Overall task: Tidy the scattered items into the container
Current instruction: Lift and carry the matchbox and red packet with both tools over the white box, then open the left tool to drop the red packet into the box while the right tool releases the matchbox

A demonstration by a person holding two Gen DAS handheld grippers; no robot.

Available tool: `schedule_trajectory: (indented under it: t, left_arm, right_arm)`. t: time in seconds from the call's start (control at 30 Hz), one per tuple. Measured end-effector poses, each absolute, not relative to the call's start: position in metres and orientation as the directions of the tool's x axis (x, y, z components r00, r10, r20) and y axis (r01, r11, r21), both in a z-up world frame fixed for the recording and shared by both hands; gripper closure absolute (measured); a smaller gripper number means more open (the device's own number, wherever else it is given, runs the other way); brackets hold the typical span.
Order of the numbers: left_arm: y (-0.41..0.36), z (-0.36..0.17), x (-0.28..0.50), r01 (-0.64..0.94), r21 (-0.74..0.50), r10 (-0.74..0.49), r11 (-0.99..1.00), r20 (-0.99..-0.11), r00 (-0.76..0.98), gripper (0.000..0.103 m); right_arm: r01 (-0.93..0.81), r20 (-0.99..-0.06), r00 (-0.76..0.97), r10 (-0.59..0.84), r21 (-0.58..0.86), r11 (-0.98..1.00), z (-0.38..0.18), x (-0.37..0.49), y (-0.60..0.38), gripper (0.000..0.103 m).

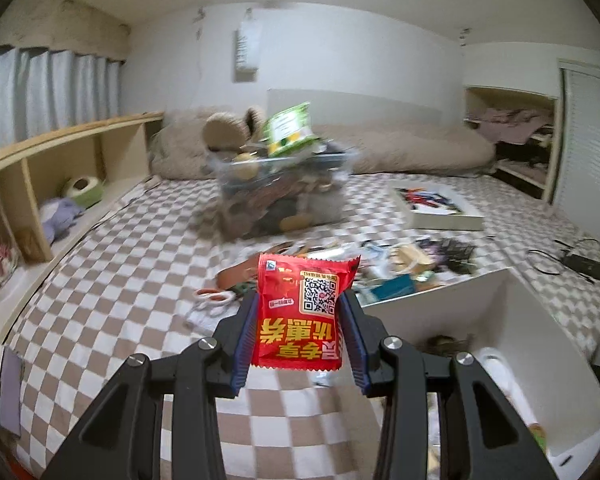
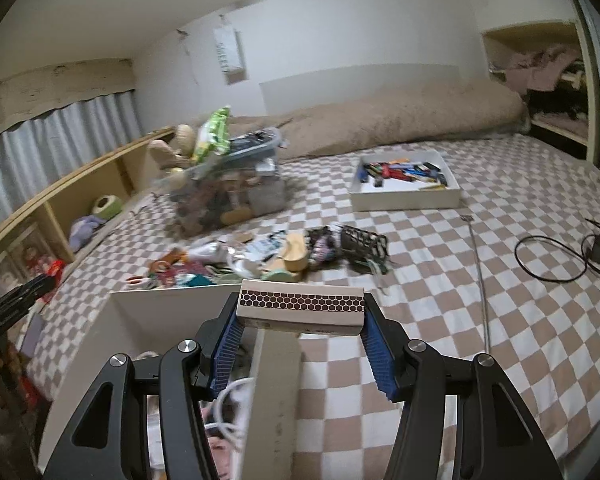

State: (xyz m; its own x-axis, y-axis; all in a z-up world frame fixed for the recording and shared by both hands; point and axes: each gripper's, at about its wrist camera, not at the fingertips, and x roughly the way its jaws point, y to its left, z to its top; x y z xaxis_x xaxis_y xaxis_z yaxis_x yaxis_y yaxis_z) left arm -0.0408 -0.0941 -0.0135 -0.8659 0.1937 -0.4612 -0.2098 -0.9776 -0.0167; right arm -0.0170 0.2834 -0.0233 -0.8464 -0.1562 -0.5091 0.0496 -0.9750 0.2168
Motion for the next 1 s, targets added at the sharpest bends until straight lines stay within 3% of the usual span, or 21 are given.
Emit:
schedule_trajectory:
  t: [0.2, 1.0]
  left_arm:
    - [-0.065, -0.006, -0.029, -0.284, -0.020, 0.260, -0.959, -0.470, -0.844, 0.063]
    - [0.002, -0.044, 0.045, -0.520, -0.024, 0.410, -0.854, -0.645, -0.644, 0.063]
  right_arm:
    - [0.118, -0.502, -0.838, -0.215, 0.219, -0.969, -0.013, -0.005, 0.260, 0.046]
    - [0.256, -0.546, -0.757, -0.358, 0.257, -0.932, -0.020, 0.014, 0.204, 0.046]
